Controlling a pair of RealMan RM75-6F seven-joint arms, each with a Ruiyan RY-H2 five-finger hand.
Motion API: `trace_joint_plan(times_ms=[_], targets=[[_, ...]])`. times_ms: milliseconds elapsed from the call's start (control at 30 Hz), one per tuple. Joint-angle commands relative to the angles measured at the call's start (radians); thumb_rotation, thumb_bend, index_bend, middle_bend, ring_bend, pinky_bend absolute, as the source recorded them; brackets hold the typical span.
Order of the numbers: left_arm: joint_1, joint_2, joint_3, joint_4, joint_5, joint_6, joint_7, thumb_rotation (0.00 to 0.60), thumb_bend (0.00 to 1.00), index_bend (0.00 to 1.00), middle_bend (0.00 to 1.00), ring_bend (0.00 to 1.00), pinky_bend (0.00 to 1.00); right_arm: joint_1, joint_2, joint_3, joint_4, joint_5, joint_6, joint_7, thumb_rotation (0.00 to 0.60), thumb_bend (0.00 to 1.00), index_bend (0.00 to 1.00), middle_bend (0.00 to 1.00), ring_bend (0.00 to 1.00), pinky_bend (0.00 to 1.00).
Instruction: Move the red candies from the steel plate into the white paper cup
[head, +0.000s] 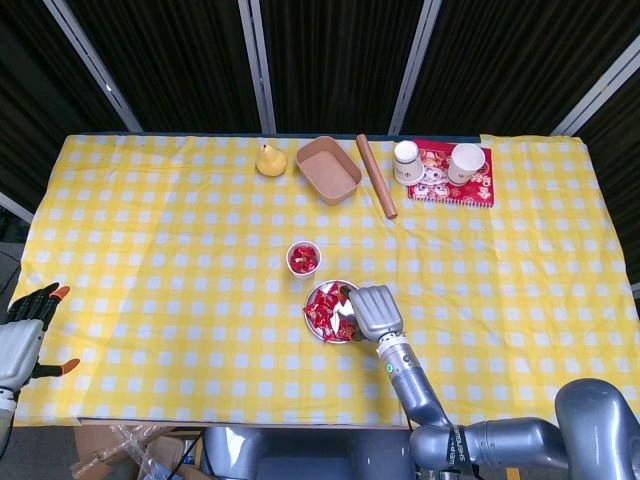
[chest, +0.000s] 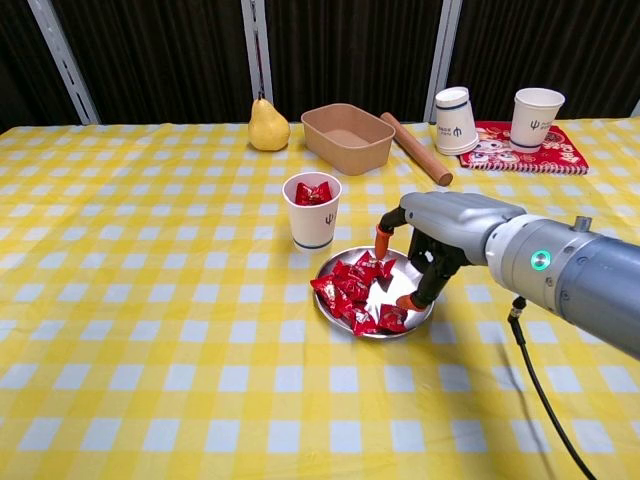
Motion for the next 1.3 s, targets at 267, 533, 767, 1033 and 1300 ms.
trace_joint_plan(times_ms=[267, 533, 767, 1033, 1300], targets=[[-0.003, 0.001, -0.001, -0.004, -0.010, -0.010, 0.005, 0.600, 0.03, 0.00, 0.00, 0.00, 0.00, -0.007, -0.057, 0.023, 0.092, -0.010, -0.050, 0.040, 0.600, 0.29, 0.36, 0.87, 0.91, 0.85], [-0.005, 0.002, -0.002, -0.006, -0.018, -0.017, 0.004, 0.600, 0.03, 0.00, 0.00, 0.00, 0.00, -0.007, -0.084, 0.047, 0.129, -0.020, -0.075, 0.059, 0.600, 0.30, 0.37, 0.87, 0.91, 0.85], [-0.006, 0.004, -0.002, -0.007, -0.021, -0.021, 0.003, 0.600, 0.03, 0.00, 0.00, 0.00, 0.00, -0.008, -0.096, 0.053, 0.147, -0.020, -0.094, 0.061, 0.600, 0.30, 0.39, 0.87, 0.91, 0.85], [-0.007, 0.005, -0.003, -0.009, -0.026, -0.025, 0.004, 0.600, 0.03, 0.00, 0.00, 0.00, 0.00, -0.007, -0.107, 0.060, 0.166, -0.023, -0.120, 0.067, 0.600, 0.30, 0.42, 0.87, 0.91, 0.85], [-0.008, 0.005, -0.004, -0.010, -0.031, -0.027, 0.006, 0.600, 0.03, 0.00, 0.00, 0.00, 0.00, -0.003, -0.110, 0.085, 0.166, -0.047, -0.122, 0.083, 0.600, 0.29, 0.39, 0.87, 0.91, 0.85]])
